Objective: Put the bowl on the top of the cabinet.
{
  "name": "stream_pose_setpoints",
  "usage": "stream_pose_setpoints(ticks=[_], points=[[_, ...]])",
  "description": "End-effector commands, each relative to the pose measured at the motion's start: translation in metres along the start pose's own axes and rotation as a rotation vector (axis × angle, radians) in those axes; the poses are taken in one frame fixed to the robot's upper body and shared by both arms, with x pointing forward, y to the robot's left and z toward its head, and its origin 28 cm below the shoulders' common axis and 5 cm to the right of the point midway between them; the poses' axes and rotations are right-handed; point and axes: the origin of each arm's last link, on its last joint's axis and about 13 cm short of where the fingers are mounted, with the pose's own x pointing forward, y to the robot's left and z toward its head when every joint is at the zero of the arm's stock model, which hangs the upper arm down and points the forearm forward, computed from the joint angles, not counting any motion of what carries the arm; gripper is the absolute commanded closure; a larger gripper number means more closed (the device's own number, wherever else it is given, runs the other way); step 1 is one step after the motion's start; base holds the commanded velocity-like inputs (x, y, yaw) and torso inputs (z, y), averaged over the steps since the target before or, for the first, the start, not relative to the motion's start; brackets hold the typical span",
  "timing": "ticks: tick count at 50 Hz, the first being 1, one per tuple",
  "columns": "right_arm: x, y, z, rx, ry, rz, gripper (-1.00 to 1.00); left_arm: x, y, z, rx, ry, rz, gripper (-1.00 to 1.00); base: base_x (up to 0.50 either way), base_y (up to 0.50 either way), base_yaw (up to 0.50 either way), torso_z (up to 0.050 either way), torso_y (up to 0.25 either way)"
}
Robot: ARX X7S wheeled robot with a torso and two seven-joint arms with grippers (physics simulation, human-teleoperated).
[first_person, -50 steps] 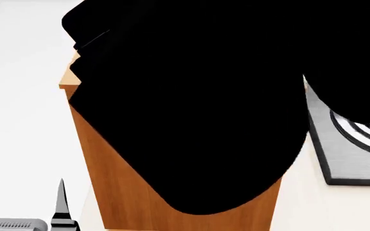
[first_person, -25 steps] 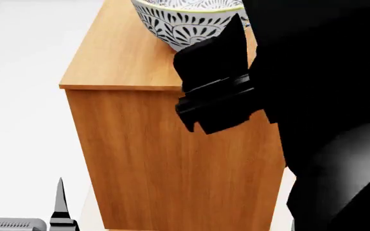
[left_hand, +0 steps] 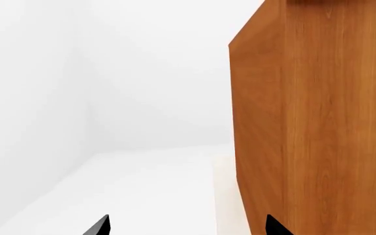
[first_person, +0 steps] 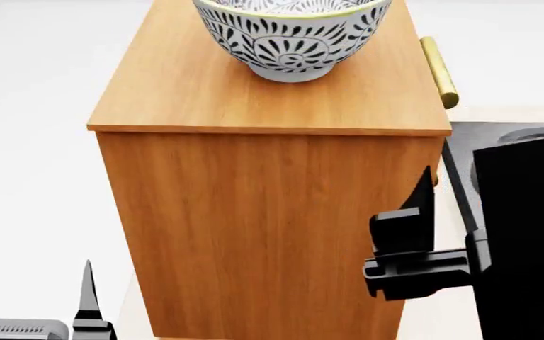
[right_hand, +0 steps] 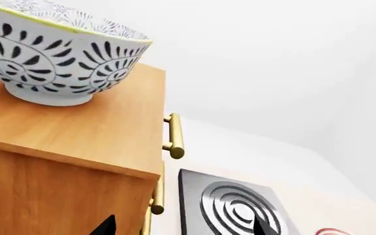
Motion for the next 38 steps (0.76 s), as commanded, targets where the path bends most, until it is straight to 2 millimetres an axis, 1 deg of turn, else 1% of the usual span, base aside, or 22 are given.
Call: stream_pose_setpoints(ticks=[1,2,3,6,7,11,18,23,38], points=[[0.012,0.002,-0.046,0.017,0.059,0.007,-1.00,0.000,0.000,0.000,0.001,-0.001,0.002,-1.00,0.00,0.00,0.00,0.000,0.000],[0.013,0.002,-0.048,0.023,0.068,0.015,-1.00,0.000,0.000,0.000,0.001,-0.001,0.003,-1.00,0.00,0.00,0.00,0.000,0.000],[0.017,0.005,-0.057,0.021,0.082,0.014,-1.00,0.000,0.000,0.000,0.001,-0.001,0.003,-1.00,0.00,0.00,0.00,0.000,0.000],[0.022,0.007,-0.066,0.037,0.102,0.024,-1.00,0.000,0.000,-0.001,0.001,0.000,0.003,-1.00,0.00,0.00,0.00,0.000,0.000],[0.025,0.009,-0.073,0.047,0.116,0.032,-1.00,0.000,0.000,-0.001,0.001,0.001,0.003,-1.00,0.00,0.00,0.00,0.000,0.000],[0.032,0.013,-0.087,0.059,0.146,0.042,-1.00,0.000,0.000,-0.001,0.003,0.001,0.004,-1.00,0.00,0.00,0.00,0.000,0.000],[0.044,0.021,-0.107,0.076,0.189,0.058,-1.00,0.001,0.001,-0.003,0.003,0.006,0.006,-1.00,0.00,0.00,0.00,0.000,0.000],[0.049,0.022,-0.111,0.086,0.201,0.057,-1.00,0.001,0.000,-0.003,0.004,0.007,0.006,-1.00,0.00,0.00,0.00,0.000,0.000],[0.052,0.026,-0.113,0.085,0.204,0.074,-1.00,0.002,0.000,-0.003,0.004,0.008,0.006,-1.00,0.00,0.00,0.00,0.000,0.000]])
